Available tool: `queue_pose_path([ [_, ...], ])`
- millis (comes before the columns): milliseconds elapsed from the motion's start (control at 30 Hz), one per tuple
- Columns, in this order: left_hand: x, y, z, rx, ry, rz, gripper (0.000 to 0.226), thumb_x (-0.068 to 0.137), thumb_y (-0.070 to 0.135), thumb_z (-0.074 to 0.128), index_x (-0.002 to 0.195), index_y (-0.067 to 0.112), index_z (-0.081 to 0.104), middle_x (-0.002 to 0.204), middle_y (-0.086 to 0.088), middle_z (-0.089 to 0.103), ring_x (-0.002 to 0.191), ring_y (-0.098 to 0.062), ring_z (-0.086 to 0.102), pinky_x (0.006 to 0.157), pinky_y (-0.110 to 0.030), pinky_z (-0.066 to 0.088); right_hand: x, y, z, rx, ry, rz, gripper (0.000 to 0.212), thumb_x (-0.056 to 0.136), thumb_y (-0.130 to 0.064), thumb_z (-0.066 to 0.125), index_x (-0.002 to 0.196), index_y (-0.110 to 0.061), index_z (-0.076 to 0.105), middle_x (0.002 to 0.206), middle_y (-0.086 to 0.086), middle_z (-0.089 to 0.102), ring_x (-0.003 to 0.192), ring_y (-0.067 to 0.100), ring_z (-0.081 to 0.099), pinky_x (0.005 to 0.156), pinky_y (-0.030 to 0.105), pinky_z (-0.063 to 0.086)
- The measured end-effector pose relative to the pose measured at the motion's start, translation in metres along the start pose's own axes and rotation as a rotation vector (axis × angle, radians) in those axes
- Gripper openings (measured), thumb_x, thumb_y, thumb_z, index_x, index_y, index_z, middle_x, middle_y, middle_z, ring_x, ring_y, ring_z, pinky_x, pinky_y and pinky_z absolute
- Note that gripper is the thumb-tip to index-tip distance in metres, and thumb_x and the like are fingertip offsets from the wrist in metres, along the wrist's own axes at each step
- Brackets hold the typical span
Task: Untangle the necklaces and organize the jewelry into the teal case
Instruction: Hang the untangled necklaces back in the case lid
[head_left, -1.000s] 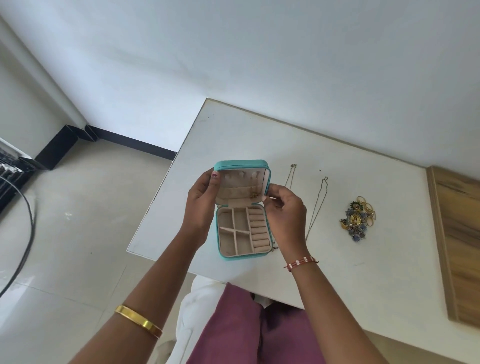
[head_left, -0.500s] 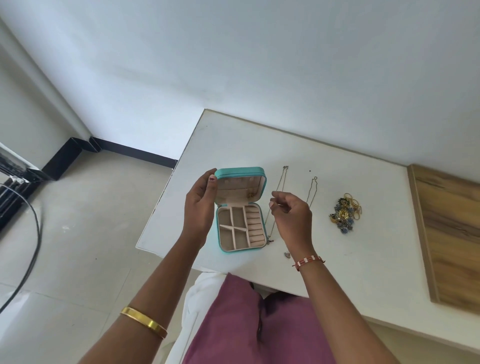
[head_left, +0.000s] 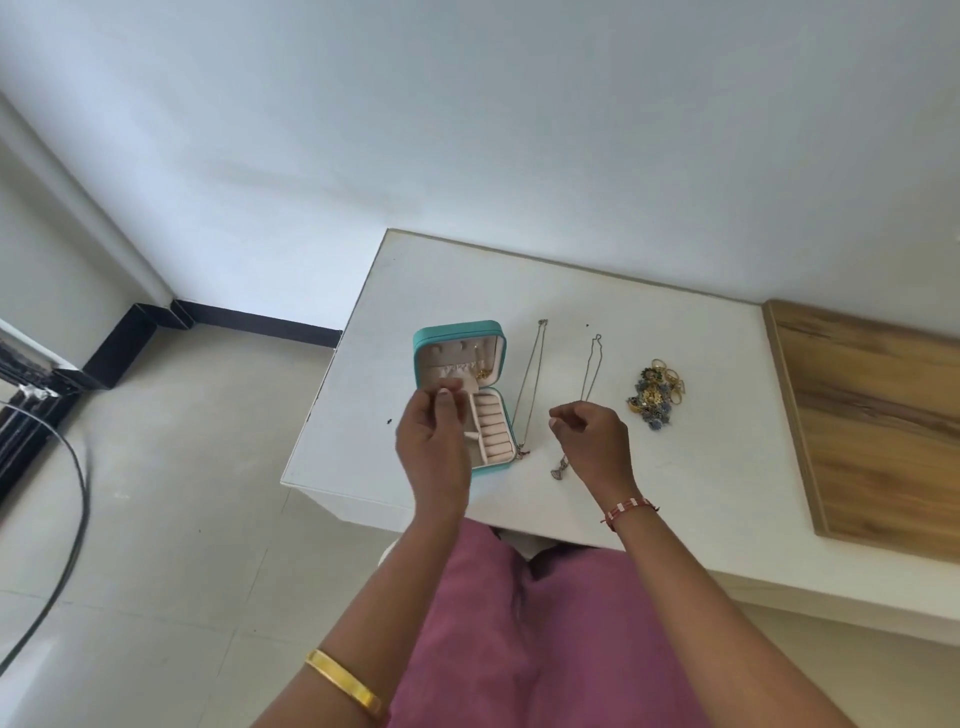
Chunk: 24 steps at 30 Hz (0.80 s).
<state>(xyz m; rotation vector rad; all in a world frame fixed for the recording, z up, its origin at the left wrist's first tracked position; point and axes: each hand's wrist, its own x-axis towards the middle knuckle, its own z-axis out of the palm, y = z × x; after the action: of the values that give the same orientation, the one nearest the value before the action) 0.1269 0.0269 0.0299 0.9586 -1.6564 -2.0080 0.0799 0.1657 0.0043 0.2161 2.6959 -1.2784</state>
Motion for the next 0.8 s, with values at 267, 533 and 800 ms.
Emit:
queue_pose_path([
  [267,-0.014,-0.015,0.037,0.088,-0.103,-0.101,0.028,0.091,0.003,0.046,0.080,0.023,0.061,0.074,0.007,0.064,0.071,-0.006,0.061,0.078,-0.025,0.049,0.031,0.019,0.006,-0.354,-0.058,-0.137,0.029,0.088,-0.012,0.058,0.116,-0.006,0.062,0.105,0.014,0.067,0.103,0.026,0.059,0.082,0.026,0.043],
  [533,0.000,-0.033,0.051,0.089,-0.143,-0.157,0.026,0.091,0.002,0.046,0.085,0.020,0.063,0.089,-0.003,0.069,0.087,-0.016,0.066,0.091,-0.032,0.051,0.040,0.029,0.032,-0.843,0.000,-0.609,0.052,0.054,0.002,0.072,0.102,-0.018,0.070,0.074,0.009,0.055,0.062,0.027,0.054,0.051,0.026,0.035],
  [800,-0.004,-0.038,0.045,0.059,-0.161,-0.234,0.028,0.091,0.001,0.044,0.086,0.020,0.063,0.087,0.000,0.067,0.088,-0.017,0.064,0.088,-0.028,0.049,0.021,0.052,0.017,-0.981,-0.085,-0.588,0.070,0.051,-0.007,0.080,0.118,-0.012,0.062,0.112,0.017,0.062,0.104,0.036,0.060,0.087,0.048,0.049],
])
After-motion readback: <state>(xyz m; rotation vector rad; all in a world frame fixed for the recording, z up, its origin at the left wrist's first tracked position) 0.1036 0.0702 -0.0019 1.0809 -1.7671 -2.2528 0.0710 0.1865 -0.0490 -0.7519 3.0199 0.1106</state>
